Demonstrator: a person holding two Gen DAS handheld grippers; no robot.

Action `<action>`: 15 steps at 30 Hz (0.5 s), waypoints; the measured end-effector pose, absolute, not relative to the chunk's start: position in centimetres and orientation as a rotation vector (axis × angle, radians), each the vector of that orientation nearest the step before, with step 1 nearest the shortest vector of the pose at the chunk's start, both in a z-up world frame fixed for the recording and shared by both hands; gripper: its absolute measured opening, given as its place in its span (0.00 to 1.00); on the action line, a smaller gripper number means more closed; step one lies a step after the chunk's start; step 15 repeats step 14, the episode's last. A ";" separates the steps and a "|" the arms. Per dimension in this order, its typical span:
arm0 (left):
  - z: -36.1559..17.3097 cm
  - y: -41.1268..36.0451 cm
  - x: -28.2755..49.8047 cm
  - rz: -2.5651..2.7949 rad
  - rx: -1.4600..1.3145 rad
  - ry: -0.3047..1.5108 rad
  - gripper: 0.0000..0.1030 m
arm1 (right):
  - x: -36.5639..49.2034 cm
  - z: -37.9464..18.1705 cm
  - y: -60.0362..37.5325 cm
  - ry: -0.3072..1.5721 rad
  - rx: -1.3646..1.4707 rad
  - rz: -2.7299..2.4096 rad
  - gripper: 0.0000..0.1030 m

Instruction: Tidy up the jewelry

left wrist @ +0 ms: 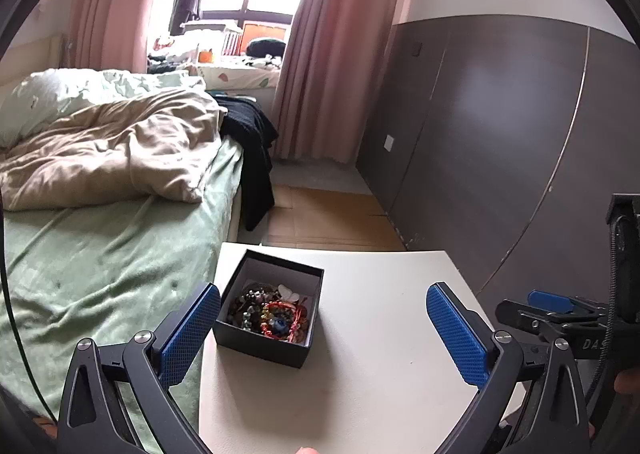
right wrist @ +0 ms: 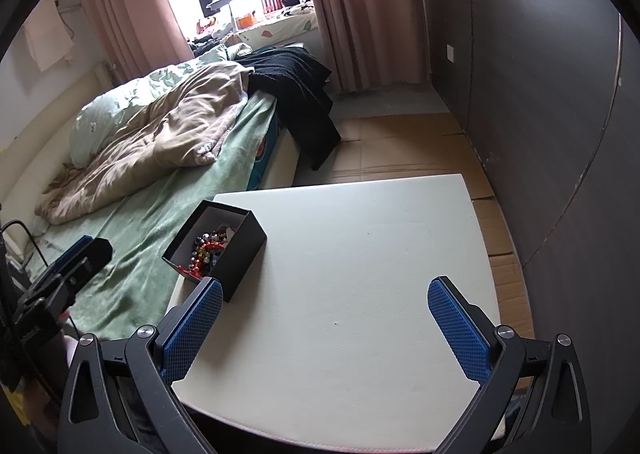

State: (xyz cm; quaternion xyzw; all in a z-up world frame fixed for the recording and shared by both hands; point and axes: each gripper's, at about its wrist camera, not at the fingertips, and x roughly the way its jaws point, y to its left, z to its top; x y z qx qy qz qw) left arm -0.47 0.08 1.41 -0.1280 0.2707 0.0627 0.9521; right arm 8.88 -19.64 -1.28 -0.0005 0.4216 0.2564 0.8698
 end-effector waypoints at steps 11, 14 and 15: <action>0.8 -1.2 0.3 0.131 -0.195 0.581 1.00 | 9.0 -1.6 -19.6 0.897 -0.001 0.526 1.00; 0.4 -1.3 0.8 0.129 -0.198 0.596 1.00 | 9.0 -1.7 -19.7 0.899 -0.002 0.522 1.00; 0.4 -1.3 0.8 0.129 -0.198 0.596 1.00 | 9.0 -1.7 -19.7 0.899 -0.002 0.522 1.00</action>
